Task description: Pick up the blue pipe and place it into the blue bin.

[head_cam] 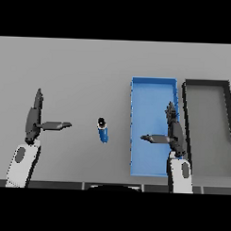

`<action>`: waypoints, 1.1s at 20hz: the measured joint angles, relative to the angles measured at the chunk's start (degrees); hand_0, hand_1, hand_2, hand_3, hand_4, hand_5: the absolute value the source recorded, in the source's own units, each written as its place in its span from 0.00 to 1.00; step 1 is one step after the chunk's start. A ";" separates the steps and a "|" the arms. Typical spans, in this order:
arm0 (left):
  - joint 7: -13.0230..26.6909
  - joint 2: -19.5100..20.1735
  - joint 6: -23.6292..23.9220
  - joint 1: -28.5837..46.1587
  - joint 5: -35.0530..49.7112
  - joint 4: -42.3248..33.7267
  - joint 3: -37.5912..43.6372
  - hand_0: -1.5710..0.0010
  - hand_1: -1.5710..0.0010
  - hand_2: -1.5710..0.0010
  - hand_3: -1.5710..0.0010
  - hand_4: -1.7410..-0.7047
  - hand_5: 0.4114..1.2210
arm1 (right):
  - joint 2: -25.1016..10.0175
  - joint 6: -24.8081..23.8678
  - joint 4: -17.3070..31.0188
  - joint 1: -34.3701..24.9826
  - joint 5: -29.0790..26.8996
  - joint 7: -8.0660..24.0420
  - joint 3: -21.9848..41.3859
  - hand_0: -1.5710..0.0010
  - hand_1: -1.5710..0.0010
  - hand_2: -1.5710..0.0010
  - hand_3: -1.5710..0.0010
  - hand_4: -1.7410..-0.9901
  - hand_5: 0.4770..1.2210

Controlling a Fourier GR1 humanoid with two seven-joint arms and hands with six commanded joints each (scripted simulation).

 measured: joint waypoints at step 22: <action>-5.99 10.50 -25.90 3.96 -0.86 -5.33 -11.79 1.00 1.00 1.00 1.00 0.61 0.11 | -10.14 2.94 -4.15 2.70 8.70 -6.78 2.86 1.00 1.00 1.00 1.00 0.77 0.19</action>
